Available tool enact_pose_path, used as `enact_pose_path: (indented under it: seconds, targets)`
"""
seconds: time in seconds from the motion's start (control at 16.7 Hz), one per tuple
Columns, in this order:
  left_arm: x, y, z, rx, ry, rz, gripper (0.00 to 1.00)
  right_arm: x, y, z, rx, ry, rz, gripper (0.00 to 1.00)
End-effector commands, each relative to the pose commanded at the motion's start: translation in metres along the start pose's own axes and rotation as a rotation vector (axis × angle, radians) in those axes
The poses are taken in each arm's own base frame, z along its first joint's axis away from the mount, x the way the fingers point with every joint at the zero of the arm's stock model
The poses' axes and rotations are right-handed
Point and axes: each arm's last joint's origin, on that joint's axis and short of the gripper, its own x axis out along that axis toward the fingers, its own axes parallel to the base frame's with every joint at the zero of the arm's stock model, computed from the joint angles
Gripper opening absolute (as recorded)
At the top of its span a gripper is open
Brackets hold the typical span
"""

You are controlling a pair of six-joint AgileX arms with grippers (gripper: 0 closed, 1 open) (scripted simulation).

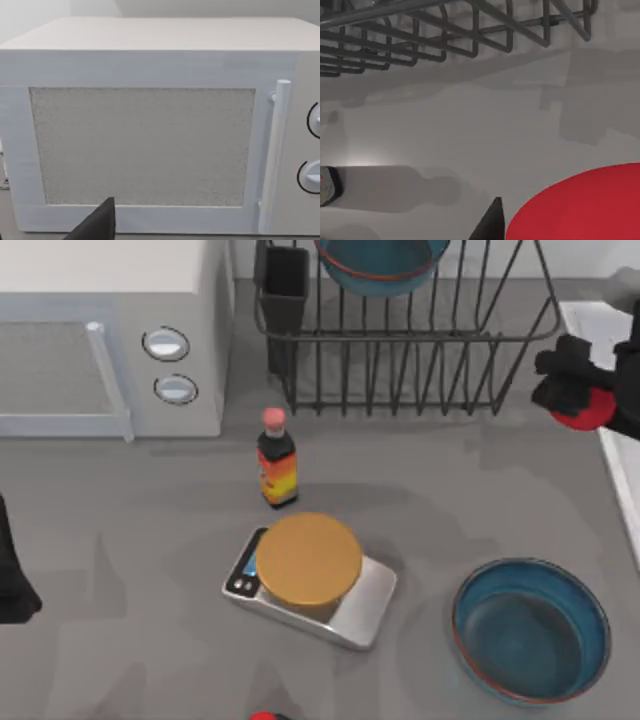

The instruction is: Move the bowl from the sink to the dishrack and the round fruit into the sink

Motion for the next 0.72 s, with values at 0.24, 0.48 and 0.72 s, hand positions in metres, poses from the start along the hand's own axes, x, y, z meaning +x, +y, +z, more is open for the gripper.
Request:
enact_pose_path:
  seconds: [0.24, 0.48, 0.72]
  targets:
    - [0.0, 0.0, 0.0, 0.0, 0.0, 0.0, 1.0, -0.019, -0.068, 0.03, -0.068, -0.361, 0.052, 0.0]
    - [0.0, 0.0, 0.0, 0.0, 0.0, 0.0, 1.0, -0.049, -0.13, 0.033, -0.195, -0.683, -0.01, 0.0]
    - [0.0, 0.0, 0.0, 0.0, 0.0, 0.0, 1.0, -0.076, -0.172, 0.015, -0.317, -0.894, -0.128, 0.0]
